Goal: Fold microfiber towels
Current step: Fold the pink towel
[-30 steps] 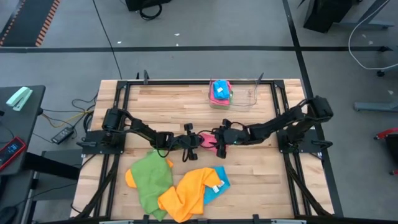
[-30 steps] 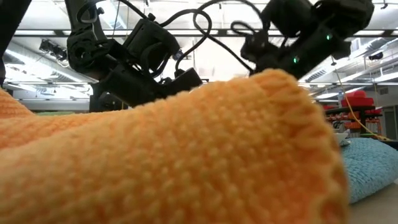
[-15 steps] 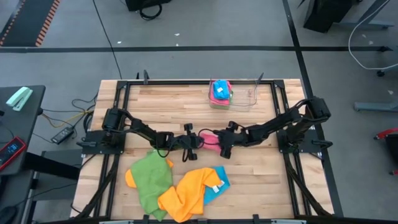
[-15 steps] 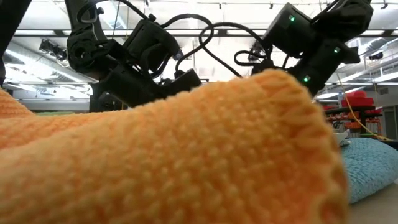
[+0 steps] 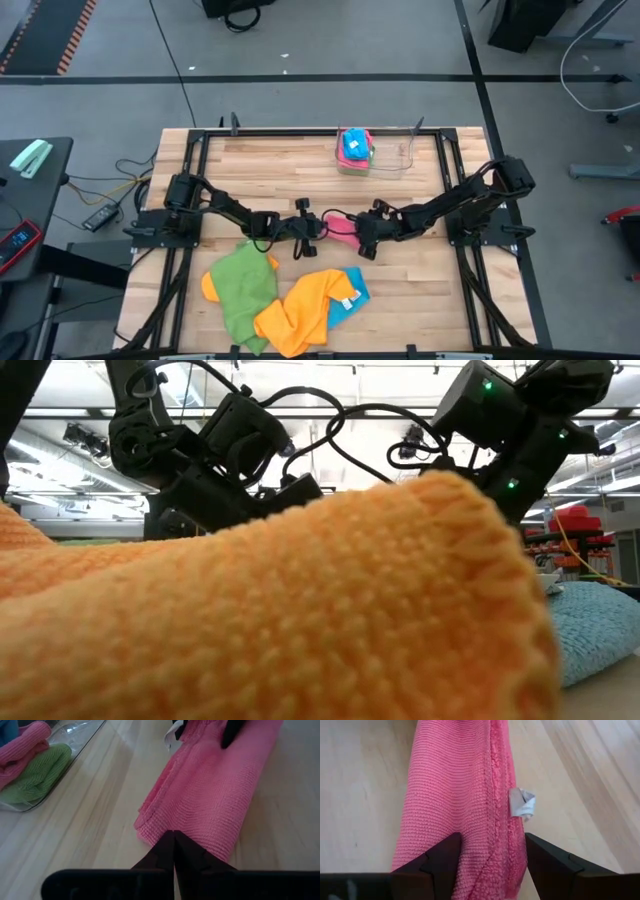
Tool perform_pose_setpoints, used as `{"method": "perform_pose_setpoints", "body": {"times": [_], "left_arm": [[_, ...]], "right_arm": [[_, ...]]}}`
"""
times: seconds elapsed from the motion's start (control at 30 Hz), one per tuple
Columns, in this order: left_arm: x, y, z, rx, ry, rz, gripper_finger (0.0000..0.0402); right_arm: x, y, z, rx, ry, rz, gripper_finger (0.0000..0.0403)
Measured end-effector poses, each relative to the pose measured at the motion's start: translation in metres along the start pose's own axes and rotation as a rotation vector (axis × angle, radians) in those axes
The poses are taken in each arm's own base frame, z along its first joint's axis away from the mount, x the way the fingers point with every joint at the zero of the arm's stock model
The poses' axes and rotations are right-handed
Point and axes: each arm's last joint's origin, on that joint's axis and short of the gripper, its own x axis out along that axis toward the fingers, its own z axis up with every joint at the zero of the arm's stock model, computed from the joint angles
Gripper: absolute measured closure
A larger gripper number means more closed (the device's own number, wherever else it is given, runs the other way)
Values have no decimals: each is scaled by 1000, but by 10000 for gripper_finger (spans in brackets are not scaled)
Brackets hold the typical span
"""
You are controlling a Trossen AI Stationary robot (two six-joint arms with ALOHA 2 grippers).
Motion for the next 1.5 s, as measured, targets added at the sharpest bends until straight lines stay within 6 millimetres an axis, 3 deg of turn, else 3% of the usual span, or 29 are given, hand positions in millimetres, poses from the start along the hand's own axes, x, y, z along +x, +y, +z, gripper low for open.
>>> {"method": "perform_pose_setpoints", "body": {"times": [0.37,0.57,0.73,1.13,1.5], "left_arm": [[-1,-3,0,16,-3,-7,385],[-7,-16,3,129,-25,-37,389],[-13,-28,9,225,-71,-45,363],[-28,-47,17,429,-50,216,299],[-28,-68,45,493,-36,129,276]], "right_arm": [[-1,-2,-2,33,15,-28,177],[-3,-6,-7,70,61,-81,177],[-3,-7,-8,100,66,-94,177],[-2,-7,-8,134,57,-111,177],[-1,-6,-6,165,23,-95,177]]}}
